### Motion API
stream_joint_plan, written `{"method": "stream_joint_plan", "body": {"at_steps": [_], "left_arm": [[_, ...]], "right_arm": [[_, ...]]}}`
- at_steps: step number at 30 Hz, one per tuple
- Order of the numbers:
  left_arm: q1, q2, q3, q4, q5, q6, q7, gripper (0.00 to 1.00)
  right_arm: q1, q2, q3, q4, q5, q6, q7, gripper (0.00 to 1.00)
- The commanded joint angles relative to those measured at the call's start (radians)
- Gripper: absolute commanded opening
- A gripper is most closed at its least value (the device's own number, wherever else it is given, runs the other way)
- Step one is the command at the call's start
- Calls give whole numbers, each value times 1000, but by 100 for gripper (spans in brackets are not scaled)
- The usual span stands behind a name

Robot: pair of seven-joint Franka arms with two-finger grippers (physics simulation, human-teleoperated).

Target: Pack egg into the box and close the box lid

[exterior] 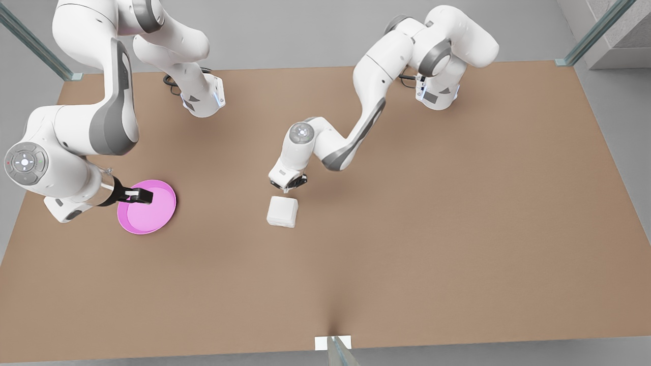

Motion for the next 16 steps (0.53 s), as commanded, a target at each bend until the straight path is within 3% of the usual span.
{"method": "stream_joint_plan", "body": {"at_steps": [1, 2, 3, 4, 6, 8, 10, 11, 16], "left_arm": [[105, -76, -9, 4, -17, -257, -47, 21], [266, -122, -3, 93, -94, -708, 166, 21], [524, -122, -4, 200, -123, -1073, 536, 30], [705, -124, 2, 213, -93, -1160, 766, 100], [779, -192, 2, 326, 55, -1149, 1061, 100], [784, -416, -7, 297, 205, -1186, 1145, 100], [774, -621, -4, 43, 204, -1075, 1155, 100], [771, -659, -3, -40, 208, -1013, 1155, 100], [771, -661, -1, -44, 207, -1012, 1153, 100]], "right_arm": [[3, -1, 0, 0, -1, -1, -22, 100], [4, -1, 0, 0, -9, -1, -22, 100], [-2, -3, 0, -1, -9, -1, -22, 100], [3, -3, 0, 0, -10, -1, -22, 100], [-2, -3, 0, 0, -9, -1, -22, 100], [3, -3, 0, 0, -10, -1, -22, 100], [3, -3, 0, 0, -10, -3, -22, 100], [1, -3, 0, 0, -10, -1, -22, 100], [3, -3, 0, -1, -9, -6, -23, 100]]}}
